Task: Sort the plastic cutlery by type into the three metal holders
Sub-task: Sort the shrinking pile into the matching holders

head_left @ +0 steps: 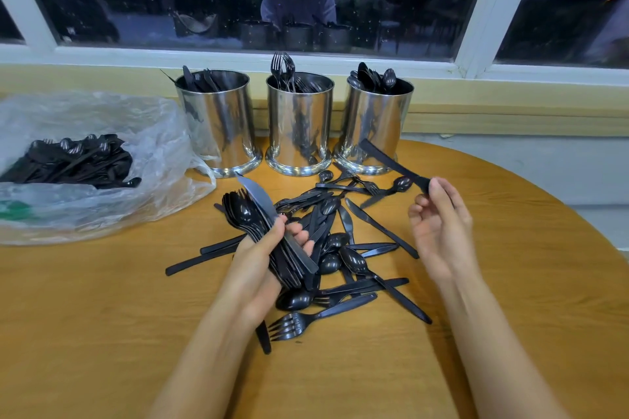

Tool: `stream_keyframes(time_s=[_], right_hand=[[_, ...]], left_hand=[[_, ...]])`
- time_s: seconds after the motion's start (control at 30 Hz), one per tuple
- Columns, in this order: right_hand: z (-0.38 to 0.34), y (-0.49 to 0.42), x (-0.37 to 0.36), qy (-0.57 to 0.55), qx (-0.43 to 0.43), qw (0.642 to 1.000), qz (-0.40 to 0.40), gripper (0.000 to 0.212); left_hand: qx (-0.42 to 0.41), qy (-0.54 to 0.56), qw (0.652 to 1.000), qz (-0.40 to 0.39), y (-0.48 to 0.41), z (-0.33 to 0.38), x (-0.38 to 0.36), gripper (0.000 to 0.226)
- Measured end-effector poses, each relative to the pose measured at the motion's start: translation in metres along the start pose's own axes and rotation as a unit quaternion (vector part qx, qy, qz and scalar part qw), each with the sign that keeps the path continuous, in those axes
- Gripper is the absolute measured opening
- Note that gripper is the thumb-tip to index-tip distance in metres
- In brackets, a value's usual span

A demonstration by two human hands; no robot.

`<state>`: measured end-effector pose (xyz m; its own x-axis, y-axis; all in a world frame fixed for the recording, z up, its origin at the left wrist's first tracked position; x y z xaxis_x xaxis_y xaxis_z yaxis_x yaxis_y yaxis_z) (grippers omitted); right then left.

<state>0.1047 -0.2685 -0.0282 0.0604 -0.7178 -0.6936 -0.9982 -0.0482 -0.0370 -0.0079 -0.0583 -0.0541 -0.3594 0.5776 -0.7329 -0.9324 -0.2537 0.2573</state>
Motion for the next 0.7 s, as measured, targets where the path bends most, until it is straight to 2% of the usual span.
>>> stream_keyframes(time_s=[0.1,0.2,0.27,0.4,0.53,0.7], right_hand=[[0.007,0.002,-0.010,0.018,-0.051,0.993,-0.106,0.033],[0.015,0.006,-0.019,0.115,-0.121,0.960,-0.225,0.058],[0.019,0.010,-0.020,0.183,-0.149,0.936,-0.262,0.061],[0.020,0.016,-0.025,0.334,-0.084,0.907,-0.244,0.045],[0.025,0.019,-0.030,0.323,-0.029,0.922,-0.213,0.045],[0.023,0.018,-0.029,0.329,-0.004,0.923,-0.202,0.048]], left_hand=[[0.044,-0.033,0.997,-0.055,0.009,-0.005,-0.013,0.013],[0.113,-0.067,0.984,-0.118,0.019,-0.011,-0.023,0.011],[0.150,-0.082,0.973,-0.157,0.022,-0.012,-0.026,0.010],[0.193,-0.125,0.949,-0.216,0.027,-0.018,-0.025,0.019],[0.181,-0.191,0.941,-0.214,0.023,-0.024,-0.021,0.021],[0.150,-0.172,0.947,-0.228,0.017,-0.022,-0.018,0.025]])
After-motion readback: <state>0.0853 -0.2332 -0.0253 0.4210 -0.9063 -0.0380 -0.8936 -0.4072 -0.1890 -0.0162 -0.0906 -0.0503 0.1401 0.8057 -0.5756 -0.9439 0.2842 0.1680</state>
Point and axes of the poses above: each hand's wrist, its own y-axis away from the middle knuckle, its own x-axis out of the back of the hand, z = x × y, the point moved 5 cm from there along -y, towards the middle knuckle, and after that the axes turned 2 degrees about y, right-handed, at the moved point
